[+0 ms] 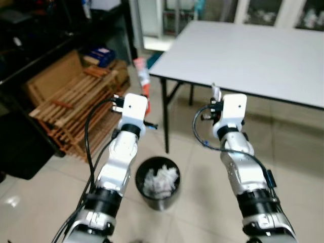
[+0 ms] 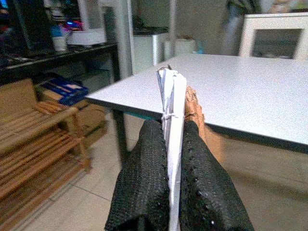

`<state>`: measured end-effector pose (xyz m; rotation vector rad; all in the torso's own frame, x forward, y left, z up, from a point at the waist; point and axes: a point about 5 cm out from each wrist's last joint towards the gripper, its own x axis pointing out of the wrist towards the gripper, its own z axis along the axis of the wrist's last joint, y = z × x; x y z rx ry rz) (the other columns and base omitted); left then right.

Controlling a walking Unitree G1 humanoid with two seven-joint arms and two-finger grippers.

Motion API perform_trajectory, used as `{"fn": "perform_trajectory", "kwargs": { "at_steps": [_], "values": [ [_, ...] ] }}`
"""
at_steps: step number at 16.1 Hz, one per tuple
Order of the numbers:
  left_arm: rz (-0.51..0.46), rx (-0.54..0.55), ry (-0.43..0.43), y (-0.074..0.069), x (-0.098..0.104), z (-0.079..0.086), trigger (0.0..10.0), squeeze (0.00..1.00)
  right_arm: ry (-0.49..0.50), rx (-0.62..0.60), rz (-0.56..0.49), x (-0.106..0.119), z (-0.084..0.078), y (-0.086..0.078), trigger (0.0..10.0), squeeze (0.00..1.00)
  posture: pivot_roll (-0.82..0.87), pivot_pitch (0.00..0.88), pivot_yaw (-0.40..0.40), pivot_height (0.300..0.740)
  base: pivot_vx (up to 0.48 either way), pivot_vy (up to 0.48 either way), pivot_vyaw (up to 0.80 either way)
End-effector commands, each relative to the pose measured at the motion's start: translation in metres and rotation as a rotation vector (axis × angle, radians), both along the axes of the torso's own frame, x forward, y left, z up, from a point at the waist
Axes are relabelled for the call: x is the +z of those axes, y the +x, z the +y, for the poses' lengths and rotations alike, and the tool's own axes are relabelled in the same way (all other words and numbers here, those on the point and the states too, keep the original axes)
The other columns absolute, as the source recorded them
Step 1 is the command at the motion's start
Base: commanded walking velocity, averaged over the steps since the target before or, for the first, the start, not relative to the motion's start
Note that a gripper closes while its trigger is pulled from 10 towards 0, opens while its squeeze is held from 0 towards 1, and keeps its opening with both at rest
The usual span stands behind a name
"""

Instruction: Picking trash to rubbish bin

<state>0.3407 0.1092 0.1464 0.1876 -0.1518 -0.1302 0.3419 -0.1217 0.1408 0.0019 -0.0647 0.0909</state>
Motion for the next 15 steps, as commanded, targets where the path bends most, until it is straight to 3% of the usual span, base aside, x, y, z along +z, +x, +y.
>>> {"fn": "perform_trajectory", "kwargs": {
  "at_steps": [1,15],
  "values": [
    [-0.004,0.017,-0.003,0.0019,0.0029,0.0036,10.0,0.00,-0.009,0.020,-0.019,0.0059,0.0047,0.0013,10.0,0.00,0.03,0.033,0.076,0.740,0.382,0.000,0.00],
    [-0.008,0.020,-0.004,0.0020,0.0041,0.0036,10.0,0.00,-0.016,0.022,-0.015,0.0057,0.0048,0.0018,10.0,0.00,0.03,0.037,0.074,0.740,0.382,0.000,0.00]
  ]
}}
